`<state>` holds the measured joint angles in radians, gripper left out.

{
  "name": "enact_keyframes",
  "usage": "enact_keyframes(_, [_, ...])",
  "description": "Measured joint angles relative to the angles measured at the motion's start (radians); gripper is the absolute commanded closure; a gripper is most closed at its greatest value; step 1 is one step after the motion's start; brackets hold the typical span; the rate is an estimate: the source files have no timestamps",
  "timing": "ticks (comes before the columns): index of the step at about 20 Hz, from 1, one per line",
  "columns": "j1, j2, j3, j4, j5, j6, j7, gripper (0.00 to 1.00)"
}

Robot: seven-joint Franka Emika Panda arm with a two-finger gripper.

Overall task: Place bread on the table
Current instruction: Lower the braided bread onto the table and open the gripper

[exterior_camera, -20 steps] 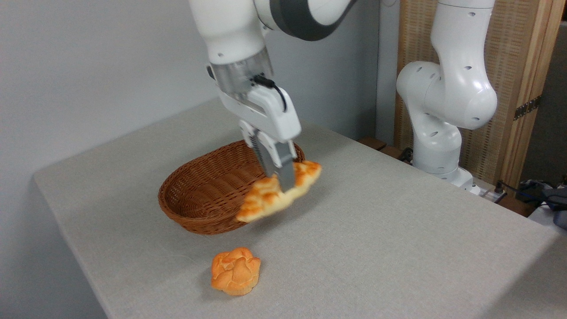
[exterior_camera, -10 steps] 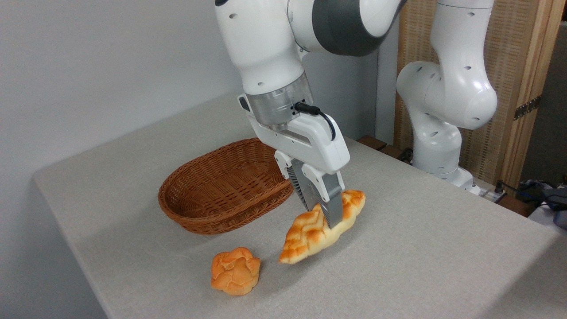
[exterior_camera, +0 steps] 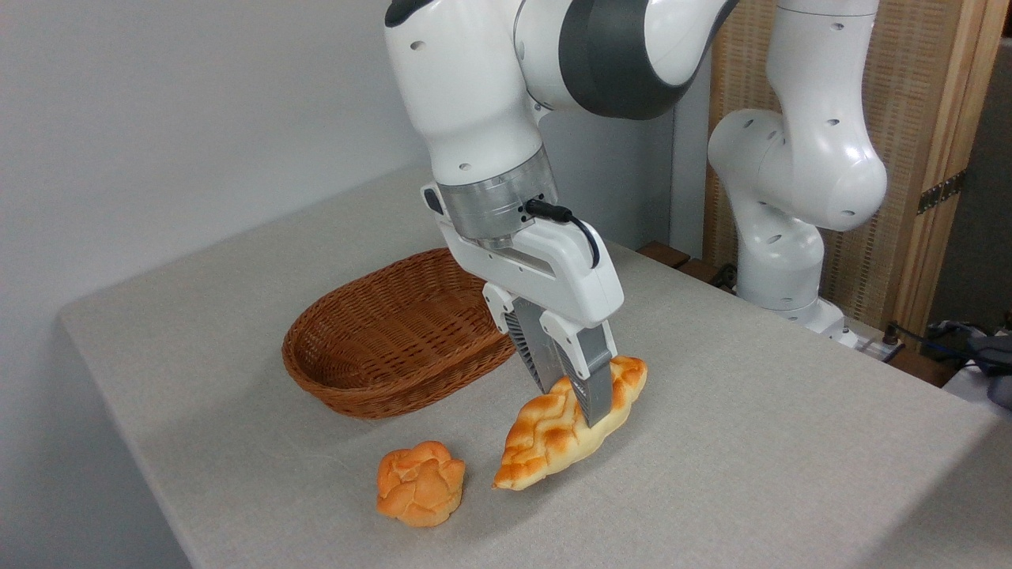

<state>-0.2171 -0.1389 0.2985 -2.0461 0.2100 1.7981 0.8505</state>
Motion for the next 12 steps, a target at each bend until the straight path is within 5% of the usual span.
enact_keyframes(12, [-0.004,0.003,-0.014,0.0,0.0,-0.026,-0.003,0.0])
